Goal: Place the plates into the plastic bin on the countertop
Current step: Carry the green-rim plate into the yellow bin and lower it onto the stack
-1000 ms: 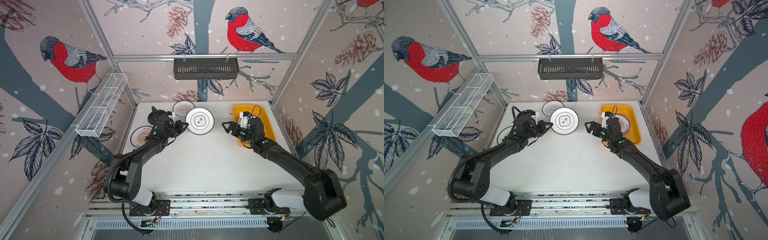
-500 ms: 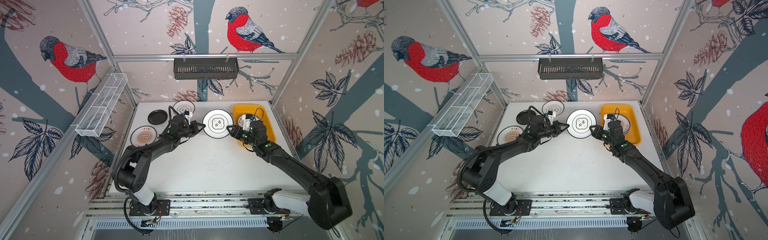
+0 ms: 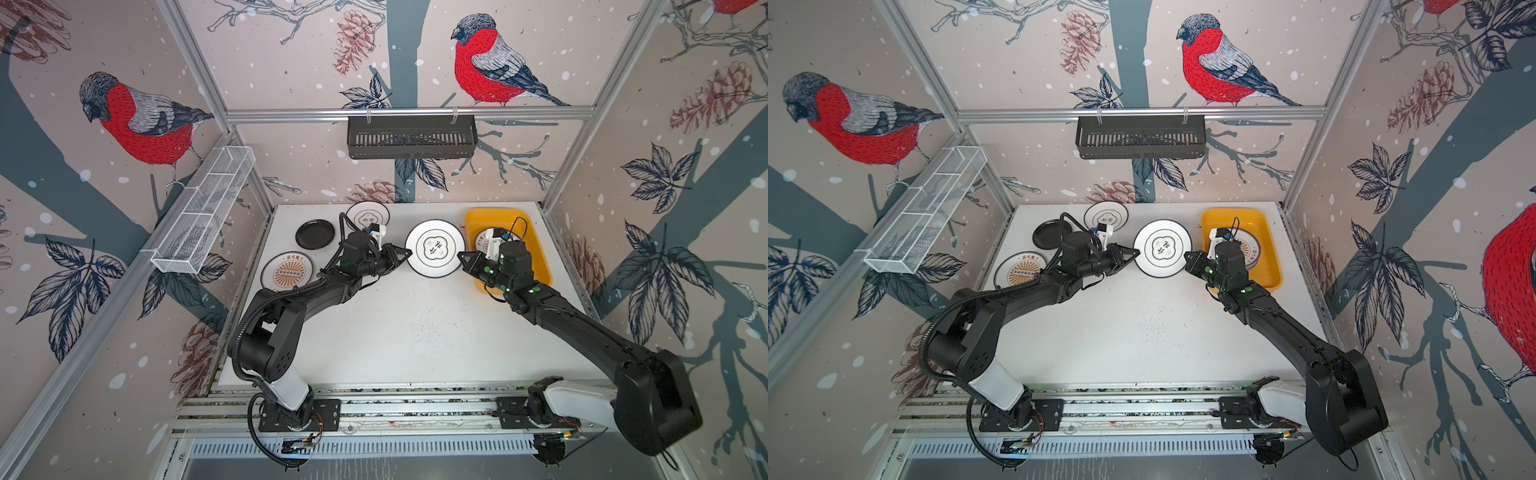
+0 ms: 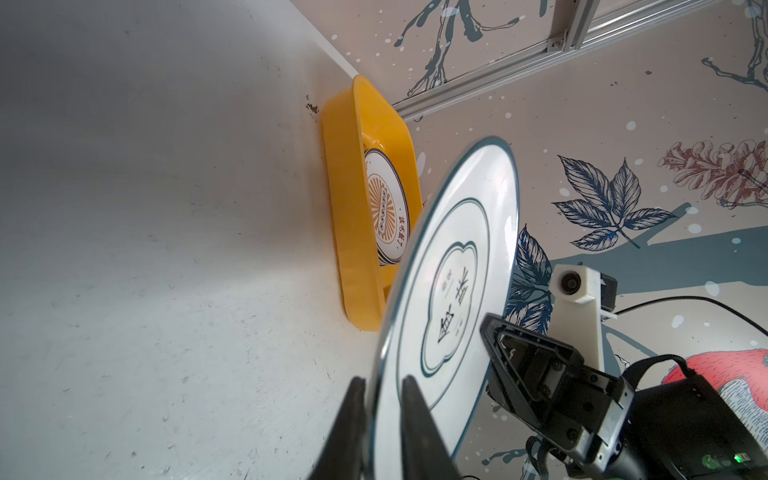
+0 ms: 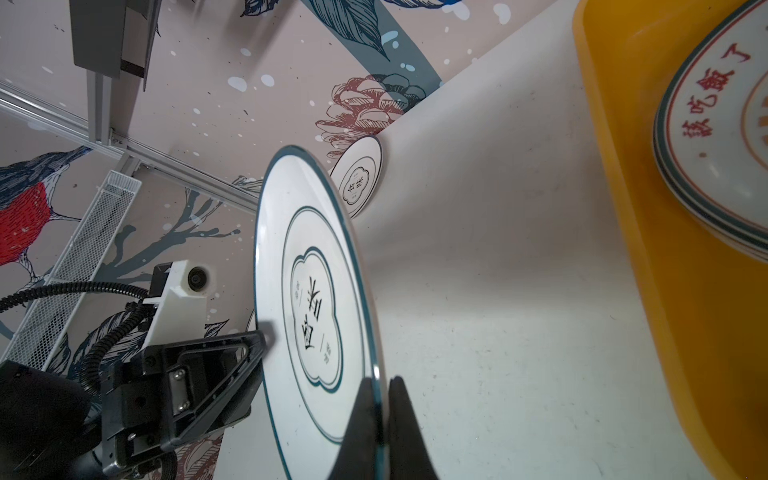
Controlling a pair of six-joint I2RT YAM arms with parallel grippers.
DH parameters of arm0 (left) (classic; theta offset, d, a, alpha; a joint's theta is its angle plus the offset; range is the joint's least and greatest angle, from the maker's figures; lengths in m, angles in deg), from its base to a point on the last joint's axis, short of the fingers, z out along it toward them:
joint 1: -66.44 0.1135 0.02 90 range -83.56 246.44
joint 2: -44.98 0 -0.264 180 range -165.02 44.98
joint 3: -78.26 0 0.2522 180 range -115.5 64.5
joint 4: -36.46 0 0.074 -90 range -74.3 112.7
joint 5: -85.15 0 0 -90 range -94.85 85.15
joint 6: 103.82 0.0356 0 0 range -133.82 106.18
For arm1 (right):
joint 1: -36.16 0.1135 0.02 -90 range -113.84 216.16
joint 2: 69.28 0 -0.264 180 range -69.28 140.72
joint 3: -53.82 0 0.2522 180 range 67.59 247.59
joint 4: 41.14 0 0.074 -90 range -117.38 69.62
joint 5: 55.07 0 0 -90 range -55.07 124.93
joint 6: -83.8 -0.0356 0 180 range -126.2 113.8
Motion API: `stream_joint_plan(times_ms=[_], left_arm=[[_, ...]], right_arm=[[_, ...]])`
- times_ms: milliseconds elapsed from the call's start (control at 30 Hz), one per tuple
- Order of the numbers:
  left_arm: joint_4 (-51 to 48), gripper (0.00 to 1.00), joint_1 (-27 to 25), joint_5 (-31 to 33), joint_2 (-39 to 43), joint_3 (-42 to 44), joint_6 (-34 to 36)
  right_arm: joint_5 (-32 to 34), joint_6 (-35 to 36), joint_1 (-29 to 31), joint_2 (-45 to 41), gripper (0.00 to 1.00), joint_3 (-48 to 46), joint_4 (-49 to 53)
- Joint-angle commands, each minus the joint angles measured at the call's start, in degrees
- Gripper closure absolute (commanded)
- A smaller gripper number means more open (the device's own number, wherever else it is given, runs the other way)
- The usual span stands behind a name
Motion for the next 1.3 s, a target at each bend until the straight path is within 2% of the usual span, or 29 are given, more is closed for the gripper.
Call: stream_joint_plan(times_ms=[0, 233, 400, 500, 567, 700, 967, 1267], left_arm=[[4.7, 0.58, 0.04, -0.59, 0.23, -0.65, 0.21], [-2.94, 0.29, -0.01, 3.96, 2.75, -2.24, 7.02], [-6.64, 0.18, -0.41, 6.12, 5.47, -3.51, 14.05], [-9.58, 0.14, -1.05, 7.99, 6.12, -5.23, 17.08], [-8.86, 0.04, -1.82, 7.45, 6.04, -6.35, 18.84], [-7.66, 0.04, -4.57, 6.85, 4.96, -8.25, 21.66], [-7.5, 0.04, -13.69, 5.23, 1.79, -13.36, 31.26], [-10.0, 0.04, -17.14, 5.47, -2.11, -17.45, 36.47]], right_arm=[[1.48, -0.94, -0.57, 0.67, 0.99, -0.42, 0.72], [1.22, -3.21, -3.45, 0.63, 0.99, -0.67, 0.54], [1.54, -5.73, -7.84, -0.57, 0.99, -1.62, 0.14], [4.86, -7.54, -9.93, -1.14, 0.99, -2.35, 1.19], [5.85, -8.45, -11.4, -1.43, 0.99, -2.6, 1.74], [6.67, -9.14, -14.78, -2.01, 0.99, -3.39, 1.37], [6.75, -9.56, -21.94, -2.33, 0.99, -4.12, 0.15], [5.89, -9.56, -27.68, 2.16, 0.99, -3.26, -2.48]])
